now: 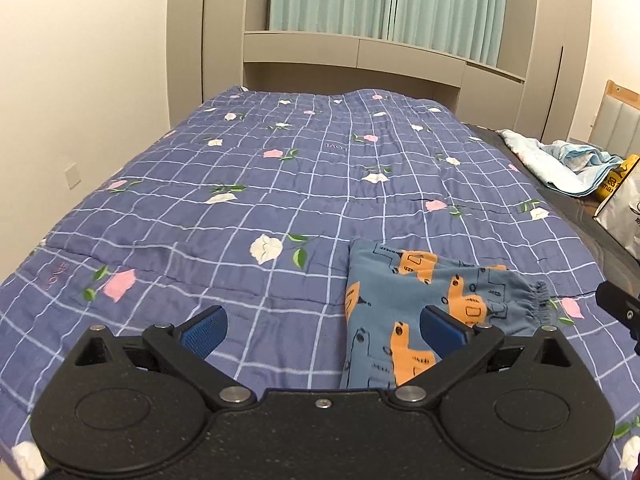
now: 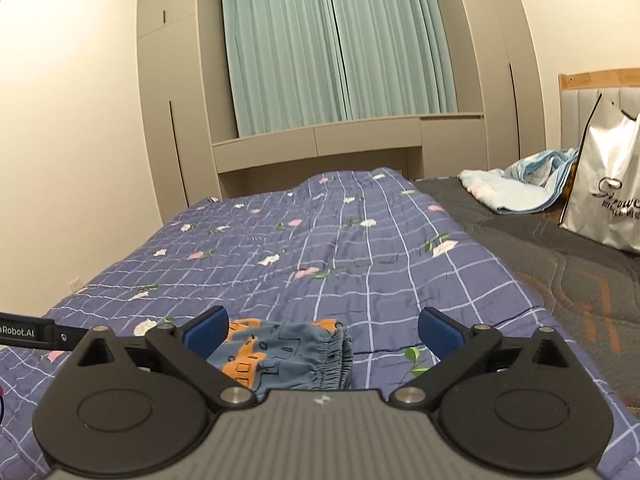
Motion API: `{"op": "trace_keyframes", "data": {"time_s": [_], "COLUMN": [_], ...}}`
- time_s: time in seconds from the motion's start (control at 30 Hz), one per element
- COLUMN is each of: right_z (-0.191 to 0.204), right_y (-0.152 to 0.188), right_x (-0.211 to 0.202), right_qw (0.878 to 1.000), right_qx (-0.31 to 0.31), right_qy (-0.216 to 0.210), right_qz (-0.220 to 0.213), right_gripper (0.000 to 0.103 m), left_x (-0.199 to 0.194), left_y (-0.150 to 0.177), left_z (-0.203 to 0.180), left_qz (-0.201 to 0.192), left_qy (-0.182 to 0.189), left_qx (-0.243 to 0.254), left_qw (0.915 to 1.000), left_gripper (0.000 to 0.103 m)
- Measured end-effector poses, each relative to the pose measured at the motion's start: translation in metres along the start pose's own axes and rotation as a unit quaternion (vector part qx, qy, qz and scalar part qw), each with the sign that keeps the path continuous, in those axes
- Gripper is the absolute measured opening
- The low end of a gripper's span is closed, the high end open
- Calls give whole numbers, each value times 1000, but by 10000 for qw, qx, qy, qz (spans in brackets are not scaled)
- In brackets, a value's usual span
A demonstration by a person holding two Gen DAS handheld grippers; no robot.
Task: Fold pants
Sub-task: 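Fold the pants over once more with both grippers and release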
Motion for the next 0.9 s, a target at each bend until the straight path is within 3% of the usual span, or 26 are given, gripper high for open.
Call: {"op": "trace_keyframes", "data": {"time_s": [0.43,0.63,0.9], "right_z": [44,57,63], "right_y": [4,29,65], "right_x": [-53,-76,-102], "right_qw": [9986,9989,9994], "right_qx": [-367,-277,-246], "right_qy": [-177,-60,134], "right_qz": [-330,-363,-226], "right_gripper": [103,103,103], "left_x": [-58,-76,-84], "left_y": [28,52,96], "left_z": [26,39,49], "left_qz": [-473,-641,-663], "left_qy": [6,79,81], "left_qx": [86,8,299], "left_qw": [9988,9979,9973], "left_gripper": [102,102,102]}}
Point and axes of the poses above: each gripper's, at about its wrist camera, not at the fingertips, and x roughly the way its jaws point, z to its left, y to its underside, the point moved 4 cm from there along x, roughly the way its jaws point, and after that the axes turned 13 degrees about -y, right-handed, at the moved point
